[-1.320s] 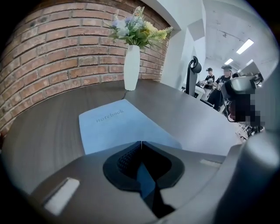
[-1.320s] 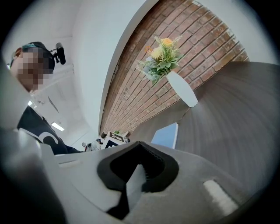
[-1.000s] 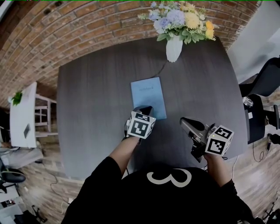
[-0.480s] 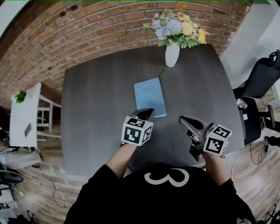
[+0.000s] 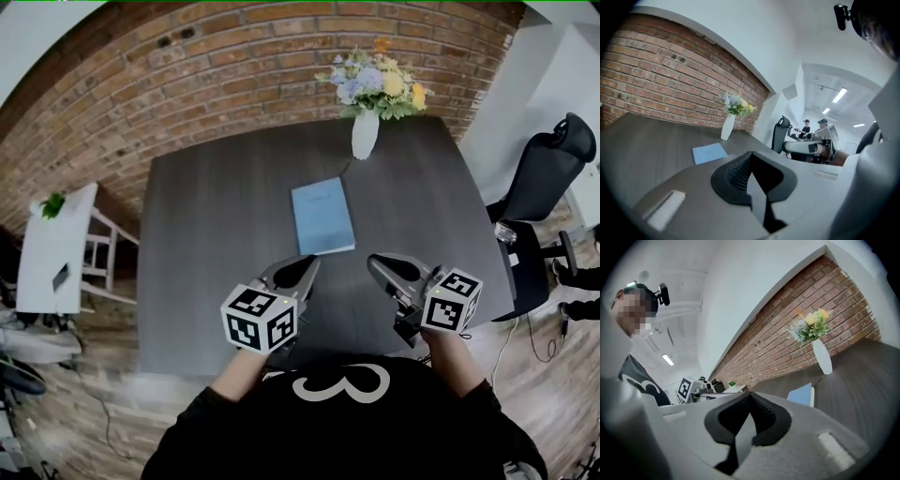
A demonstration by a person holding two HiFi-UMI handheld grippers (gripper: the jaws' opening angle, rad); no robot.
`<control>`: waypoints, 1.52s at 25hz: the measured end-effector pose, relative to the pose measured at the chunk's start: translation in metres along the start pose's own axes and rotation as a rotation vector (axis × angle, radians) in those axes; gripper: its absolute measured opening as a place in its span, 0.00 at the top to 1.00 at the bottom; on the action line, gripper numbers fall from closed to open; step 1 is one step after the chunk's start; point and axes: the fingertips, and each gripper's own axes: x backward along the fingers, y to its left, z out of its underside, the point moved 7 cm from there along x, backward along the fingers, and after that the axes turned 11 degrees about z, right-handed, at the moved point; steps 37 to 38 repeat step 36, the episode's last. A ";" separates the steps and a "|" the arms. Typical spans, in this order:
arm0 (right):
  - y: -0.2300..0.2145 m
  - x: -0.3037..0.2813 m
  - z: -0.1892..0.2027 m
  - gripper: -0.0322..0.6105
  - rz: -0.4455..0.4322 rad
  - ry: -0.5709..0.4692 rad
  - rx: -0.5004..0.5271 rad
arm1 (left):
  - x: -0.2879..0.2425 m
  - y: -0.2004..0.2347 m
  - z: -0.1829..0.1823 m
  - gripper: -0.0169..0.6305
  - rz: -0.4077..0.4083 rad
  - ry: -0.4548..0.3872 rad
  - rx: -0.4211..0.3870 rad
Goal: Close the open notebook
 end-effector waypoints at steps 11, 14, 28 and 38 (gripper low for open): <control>0.038 0.004 0.016 0.95 -0.017 -0.015 0.078 | 0.045 -0.025 0.002 0.95 0.046 -0.084 -0.048; 0.043 0.004 0.019 0.95 -0.010 -0.006 0.098 | 0.047 -0.027 0.004 0.95 0.052 -0.080 -0.057; 0.049 0.009 0.026 0.95 0.000 0.002 0.087 | 0.048 -0.035 0.014 0.95 0.083 -0.063 -0.056; 0.050 0.010 0.028 0.95 -0.004 0.022 0.078 | 0.045 -0.038 0.019 0.95 0.082 -0.047 -0.040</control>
